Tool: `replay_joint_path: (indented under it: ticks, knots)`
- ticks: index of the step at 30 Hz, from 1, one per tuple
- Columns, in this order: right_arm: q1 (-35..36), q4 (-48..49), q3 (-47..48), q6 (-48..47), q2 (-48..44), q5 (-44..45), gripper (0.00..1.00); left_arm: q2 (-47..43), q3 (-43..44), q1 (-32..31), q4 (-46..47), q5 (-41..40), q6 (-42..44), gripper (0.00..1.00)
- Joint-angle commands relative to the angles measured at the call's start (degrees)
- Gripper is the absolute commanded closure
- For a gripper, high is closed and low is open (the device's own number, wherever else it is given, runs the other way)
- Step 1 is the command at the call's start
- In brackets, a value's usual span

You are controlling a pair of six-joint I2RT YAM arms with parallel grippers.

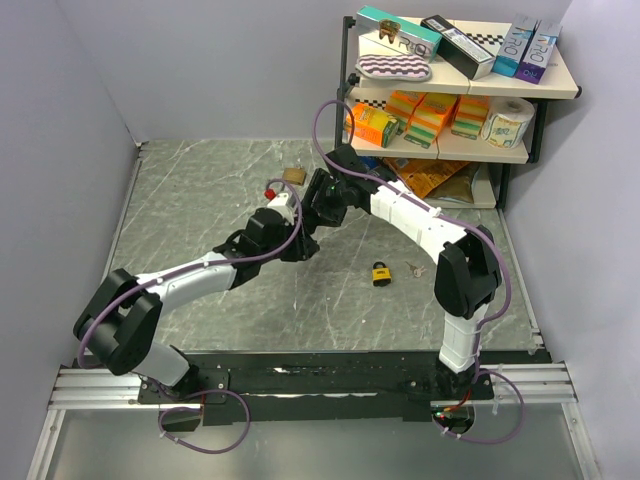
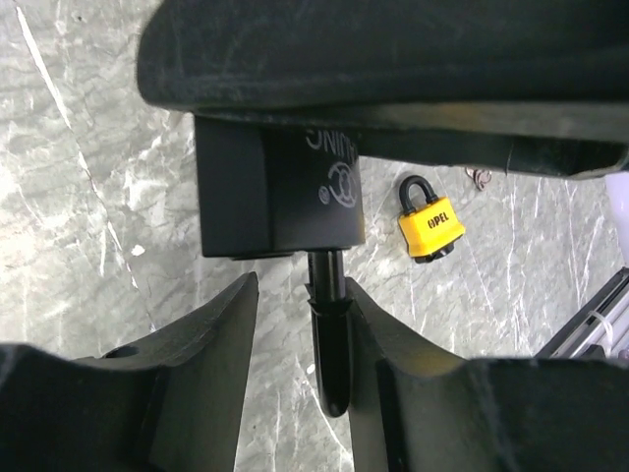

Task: Lock with the key
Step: Pick up the lock from the center of the board.

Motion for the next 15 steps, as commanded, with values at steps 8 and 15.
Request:
replay_joint_path:
  ticks: [8,15]
  knots:
    - [0.43,2.32,0.03,1.57,-3.49,-1.01,1.0,-0.53,2.17,-0.94,-0.25,-2.18,-0.14,0.88]
    - [0.35,4.61,-0.76,-1.94,-4.27,-2.5,0.38,-2.37,4.19,-1.03,-4.46,-2.19,2.66,0.99]
